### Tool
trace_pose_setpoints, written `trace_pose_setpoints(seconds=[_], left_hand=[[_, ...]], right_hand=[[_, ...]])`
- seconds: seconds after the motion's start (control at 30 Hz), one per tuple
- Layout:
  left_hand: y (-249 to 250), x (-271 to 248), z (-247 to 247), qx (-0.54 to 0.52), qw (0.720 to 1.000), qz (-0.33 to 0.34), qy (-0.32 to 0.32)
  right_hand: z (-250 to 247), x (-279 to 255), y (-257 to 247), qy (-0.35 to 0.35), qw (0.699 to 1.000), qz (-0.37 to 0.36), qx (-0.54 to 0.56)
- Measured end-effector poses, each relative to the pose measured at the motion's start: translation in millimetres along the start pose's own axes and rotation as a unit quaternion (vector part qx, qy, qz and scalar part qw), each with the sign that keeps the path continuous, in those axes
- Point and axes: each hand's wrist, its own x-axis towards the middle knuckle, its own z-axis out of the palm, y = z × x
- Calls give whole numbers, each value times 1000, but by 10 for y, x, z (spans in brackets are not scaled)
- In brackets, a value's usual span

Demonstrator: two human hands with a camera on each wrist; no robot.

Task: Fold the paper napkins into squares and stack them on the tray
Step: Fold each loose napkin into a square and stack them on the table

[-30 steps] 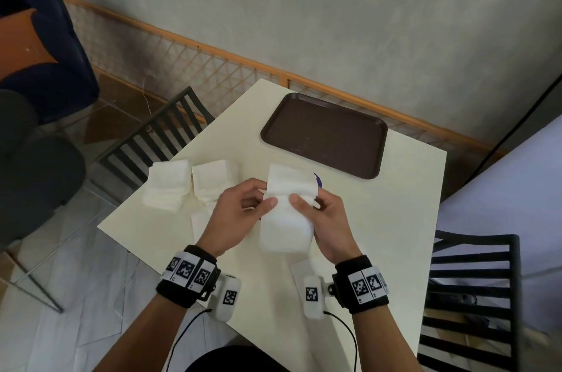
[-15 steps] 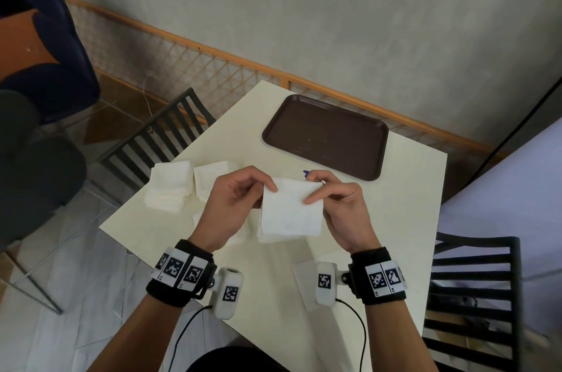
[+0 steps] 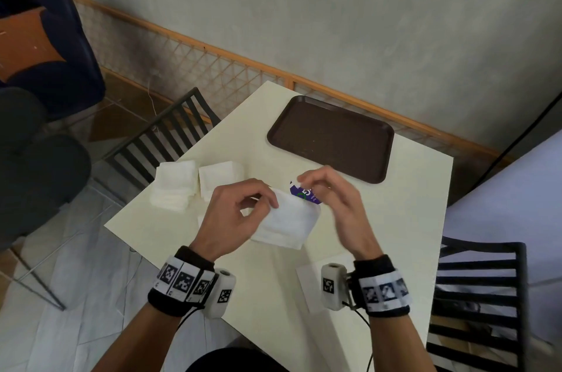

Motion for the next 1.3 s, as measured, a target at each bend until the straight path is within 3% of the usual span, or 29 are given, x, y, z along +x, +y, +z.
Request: trace_pose_setpoints(seconds=[0.03, 0.1, 0.13, 0.2, 0.3, 0.4, 0.47, 0.57, 0.7, 0.77, 0.87, 0.97, 1.07, 1.13, 1.2, 1.3], left_hand=[[14, -10, 20, 16, 1000, 20, -3], [1, -26, 58, 49, 998, 49, 8], [-18, -39, 67, 59, 996, 57, 27], [-42, -78, 57, 66, 993, 54, 82], [-71, -170, -15, 27, 983, -20, 183], [-188, -211, -152, -14, 962, -101, 255], [-415, -215, -260, -24, 953, -151, 263], [-991, -268, -351, -6, 945, -239, 225], [-1689, -442, -290, 131, 919, -348, 134], [-1845, -496, -248, 203, 910, -349, 93], [-1860, -545, -188, 264, 904, -328, 79], [-1713, -555, -85, 310, 897, -302, 92], [-1515, -484, 9, 302, 915, -254, 89], [-1385, -435, 84, 271, 941, -193, 71], [-1241, -391, 175, 200, 966, -157, 48], [-968, -344, 323, 62, 974, -217, 2]], right_hand=[[131, 1, -33, 4, 992, -22, -126], [381, -10, 27, 11, 928, -93, -361], [474, -14, 75, 24, 904, -124, -408], [556, -6, 167, 49, 898, -166, -404], [597, 27, 288, 77, 916, -179, -350], [565, 55, 404, 101, 933, -130, -319], [456, 62, 531, 101, 947, -75, -296], [272, 11, 791, 56, 953, 11, -298], [13, -107, 1225, -34, 920, 159, -357], [-180, -203, 1378, -122, 891, 212, -382], [-378, -382, 1455, -263, 819, 239, -451], [-387, -500, 1427, -299, 774, 212, -516], [-361, -537, 1380, -334, 738, 193, -554], [-331, -547, 1359, -328, 752, 193, -539], [-287, -544, 1316, -271, 819, 225, -452], [-139, -488, 1138, -101, 933, 218, -268]])
